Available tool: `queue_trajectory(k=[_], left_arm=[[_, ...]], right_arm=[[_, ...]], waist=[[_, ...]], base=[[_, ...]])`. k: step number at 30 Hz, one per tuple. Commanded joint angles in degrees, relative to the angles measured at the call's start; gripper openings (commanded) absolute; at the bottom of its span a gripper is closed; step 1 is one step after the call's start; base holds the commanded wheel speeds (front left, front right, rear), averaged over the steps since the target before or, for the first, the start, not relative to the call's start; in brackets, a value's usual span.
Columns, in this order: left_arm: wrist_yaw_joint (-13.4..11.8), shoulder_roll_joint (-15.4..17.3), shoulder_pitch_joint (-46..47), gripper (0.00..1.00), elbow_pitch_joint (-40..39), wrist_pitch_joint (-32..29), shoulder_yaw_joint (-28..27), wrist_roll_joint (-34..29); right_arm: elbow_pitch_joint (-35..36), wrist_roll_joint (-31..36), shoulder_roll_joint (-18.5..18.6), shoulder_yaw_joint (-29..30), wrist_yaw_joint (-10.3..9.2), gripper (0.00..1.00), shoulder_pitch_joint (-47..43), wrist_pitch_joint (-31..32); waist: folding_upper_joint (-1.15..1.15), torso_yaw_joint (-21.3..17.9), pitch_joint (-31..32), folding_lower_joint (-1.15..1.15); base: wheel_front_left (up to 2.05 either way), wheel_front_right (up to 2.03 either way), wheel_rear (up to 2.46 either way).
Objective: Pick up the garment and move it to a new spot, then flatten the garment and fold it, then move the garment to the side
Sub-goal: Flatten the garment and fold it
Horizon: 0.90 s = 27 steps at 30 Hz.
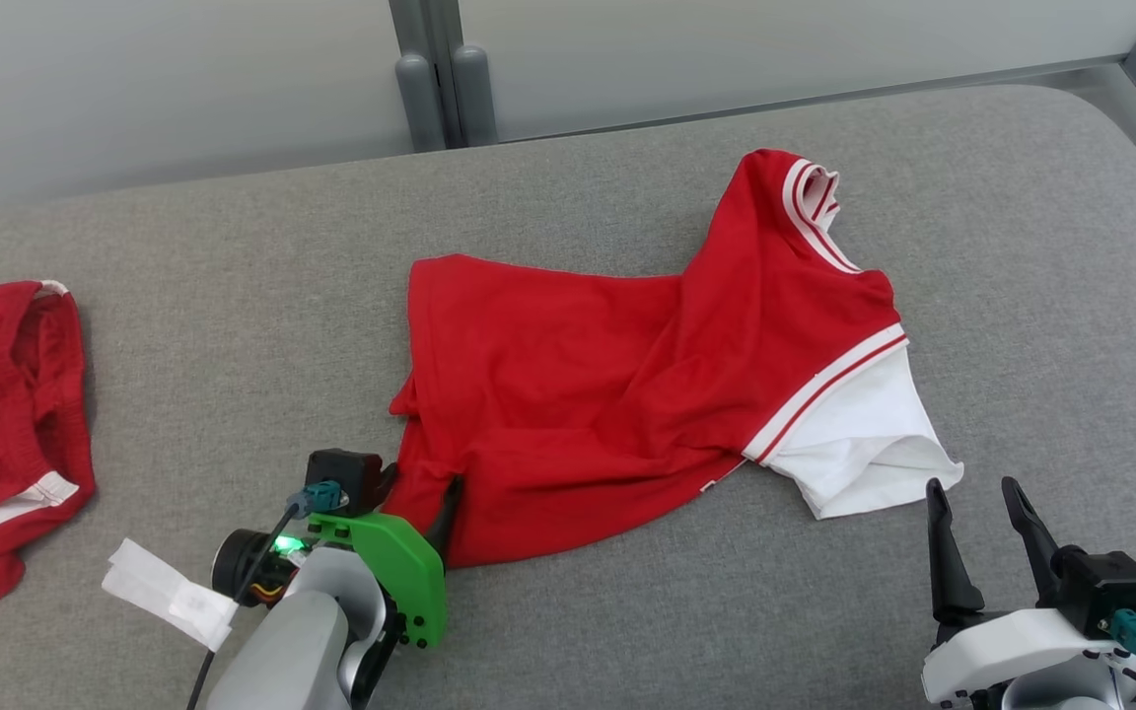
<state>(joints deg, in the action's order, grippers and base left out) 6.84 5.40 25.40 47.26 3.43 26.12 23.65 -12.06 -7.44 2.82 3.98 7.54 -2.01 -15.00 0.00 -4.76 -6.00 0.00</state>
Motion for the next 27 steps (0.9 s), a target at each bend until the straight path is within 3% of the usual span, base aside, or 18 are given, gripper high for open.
queue_trajectory(k=[1, 7, 8, 9, 11, 12, 19, 27], left_arm=[[-0.20, 0.33, 0.84, 1.00, -0.20, -0.12, 0.40, -0.54], [0.05, 0.40, 0.94, 0.99, -0.53, -1.58, 1.48, -0.20], [0.08, 0.48, 0.95, 0.89, -0.60, -1.62, 1.65, -0.16], [0.07, 0.58, 0.98, 0.56, -0.74, -1.80, 1.87, -0.16], [0.14, 0.67, 1.02, 0.25, -0.88, -2.23, 2.24, -0.03], [0.17, 0.69, 1.04, 0.00, -0.94, -2.25, 2.41, -0.02], [-1.37, 1.12, -0.03, 0.00, -3.99, 2.78, 2.18, -0.71], [-1.79, 3.23, -10.97, 0.00, -15.33, 6.34, 2.69, 0.85]], right_arm=[[-0.17, -0.44, 0.14, 0.03, -0.10, 1.00, 0.42, -0.26], [-0.32, -0.70, 0.14, -0.39, -0.10, 1.00, 0.72, -0.26], [-0.32, -0.76, 0.14, -0.44, -0.10, 1.00, 0.76, -0.26], [-0.36, -0.74, 0.14, -0.44, -0.10, 1.00, 0.80, -0.26], [-0.47, -0.73, 0.14, -0.42, -0.10, 1.00, 0.80, -0.26], [-0.50, -0.73, 0.14, -0.40, -0.10, 1.00, 0.80, -0.26], [-0.49, -0.59, 0.14, 0.06, -0.10, 1.00, 0.85, -0.26], [-0.60, -0.37, 0.15, 0.47, -0.10, 1.00, -0.10, -0.26]], waist=[[0.00, 0.04, 0.04, 0.00], [0.00, -0.13, -0.07, 0.00], [0.00, -0.16, -0.11, 0.00], [0.00, -0.20, -0.17, 0.00], [0.00, -0.23, -0.25, 0.00], [0.00, -0.22, -0.27, 0.00], [0.00, 0.65, -0.27, 0.00], [0.00, 2.57, 0.27, 0.00]], base=[[0.00, 0.00, 0.00], [0.00, 0.00, 0.00], [0.00, 0.00, 0.00], [0.00, 0.00, 0.00], [0.00, 0.00, 0.00], [0.00, 0.00, 0.00], [0.00, 0.00, 0.00], [0.00, 0.00, 0.00]])
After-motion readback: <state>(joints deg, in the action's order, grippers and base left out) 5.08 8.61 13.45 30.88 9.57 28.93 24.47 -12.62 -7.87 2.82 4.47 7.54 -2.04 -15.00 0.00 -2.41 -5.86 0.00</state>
